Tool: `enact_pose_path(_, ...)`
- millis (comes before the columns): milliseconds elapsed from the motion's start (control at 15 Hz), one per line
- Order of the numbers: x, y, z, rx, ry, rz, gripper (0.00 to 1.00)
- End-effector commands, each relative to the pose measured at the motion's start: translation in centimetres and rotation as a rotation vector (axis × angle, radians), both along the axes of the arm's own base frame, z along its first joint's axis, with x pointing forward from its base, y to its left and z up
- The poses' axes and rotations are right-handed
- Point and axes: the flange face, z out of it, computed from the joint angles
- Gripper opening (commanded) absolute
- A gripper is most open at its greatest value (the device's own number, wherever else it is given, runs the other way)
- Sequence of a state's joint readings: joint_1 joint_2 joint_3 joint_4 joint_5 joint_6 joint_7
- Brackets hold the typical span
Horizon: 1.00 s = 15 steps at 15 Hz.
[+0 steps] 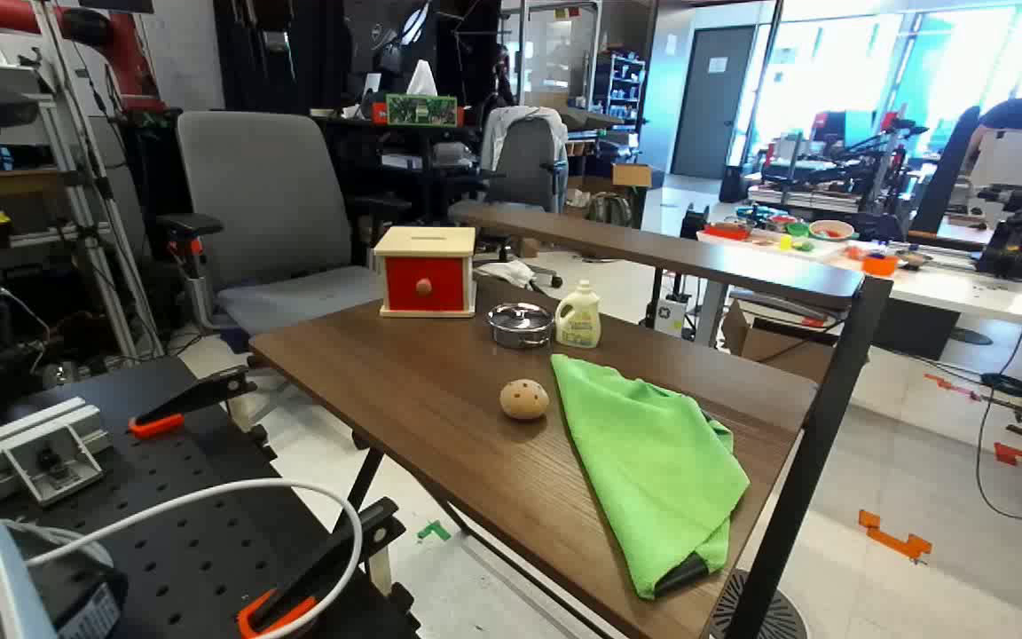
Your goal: Put the lid of the pot on the stove
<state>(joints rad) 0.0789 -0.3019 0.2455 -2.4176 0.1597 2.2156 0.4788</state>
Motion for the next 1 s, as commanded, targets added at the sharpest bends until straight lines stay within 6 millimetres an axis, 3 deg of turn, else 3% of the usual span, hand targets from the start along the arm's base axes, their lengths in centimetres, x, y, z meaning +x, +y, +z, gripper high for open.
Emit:
enact_pose_path(0, 0.0, 0.0, 0.1, 0.0, 0.0, 0.0, 1.0)
enact_pose_path(400, 0.1, 0.0, 0.2, 0.0, -0.002, 0.0, 1.0)
enact_pose_path(533, 1.8, -0.5, -0.4, -0.01, -0.021, -0.04, 1.0)
enact_pose_path(733, 6.0, -2.3, -1.3, -0.009, -0.066, -0.149, 1.0)
enact_pose_path(933, 10.2, -4.6, -4.0, -0.053, -0.092, -0.216, 1.0)
